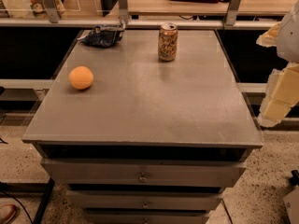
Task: Move orange near blue chip bag
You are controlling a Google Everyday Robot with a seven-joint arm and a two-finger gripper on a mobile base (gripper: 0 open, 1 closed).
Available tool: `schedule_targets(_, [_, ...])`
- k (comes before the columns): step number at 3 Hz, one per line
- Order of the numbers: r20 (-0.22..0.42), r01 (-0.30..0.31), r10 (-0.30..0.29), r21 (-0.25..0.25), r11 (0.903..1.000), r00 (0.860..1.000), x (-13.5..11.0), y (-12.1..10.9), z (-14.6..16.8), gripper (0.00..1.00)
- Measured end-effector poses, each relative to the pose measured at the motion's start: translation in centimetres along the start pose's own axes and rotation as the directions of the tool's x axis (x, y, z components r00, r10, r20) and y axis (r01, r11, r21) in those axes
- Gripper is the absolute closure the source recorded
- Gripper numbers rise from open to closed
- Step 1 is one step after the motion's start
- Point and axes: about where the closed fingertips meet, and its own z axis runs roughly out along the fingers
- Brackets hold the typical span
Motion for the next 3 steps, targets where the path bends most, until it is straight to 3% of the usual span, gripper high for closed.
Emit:
schedule_targets(2, [-0.003, -0.018, 0.018, 0.023, 0.9996, 1.0, -0.3, -0.6, 0.2, 0.0])
schedule_targets(3, [0.037, -0.033, 0.031, 0.055, 0.9979, 0.999, -3.6, -3.4, 2.7, 0.0])
